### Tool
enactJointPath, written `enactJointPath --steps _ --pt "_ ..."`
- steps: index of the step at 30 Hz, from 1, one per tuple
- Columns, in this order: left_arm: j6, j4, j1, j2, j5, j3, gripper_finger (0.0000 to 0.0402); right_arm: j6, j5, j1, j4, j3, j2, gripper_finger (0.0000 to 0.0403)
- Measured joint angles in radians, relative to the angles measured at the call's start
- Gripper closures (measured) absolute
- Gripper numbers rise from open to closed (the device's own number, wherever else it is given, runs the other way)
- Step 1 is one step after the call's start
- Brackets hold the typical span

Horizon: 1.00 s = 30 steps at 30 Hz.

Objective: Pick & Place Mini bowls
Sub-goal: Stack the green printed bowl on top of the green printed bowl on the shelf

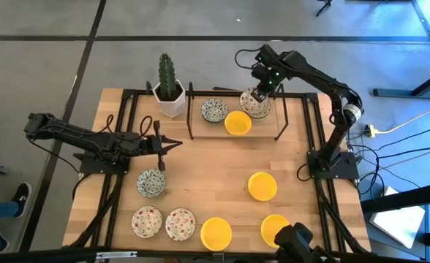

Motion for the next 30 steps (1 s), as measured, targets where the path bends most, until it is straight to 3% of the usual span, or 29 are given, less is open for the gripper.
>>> enactJointPath --steps 8,21,30 --pt "-0.024 0.001 0.0 0.0 0.0 0.0 0.0398 0.044 -0.001 -0.011 0.179 -0.17 -0.085 0.0388" --pt "0.001 0.039 0.0 0.0 0.0 0.0 0.0398 0.05 0.003 -0.061 0.309 -0.365 -0.185 0.0388" --pt "-0.005 0.057 -0.001 0.0 0.0 0.0 0.0398 0.068 0.002 -0.065 0.369 -0.385 -0.186 0.0388"
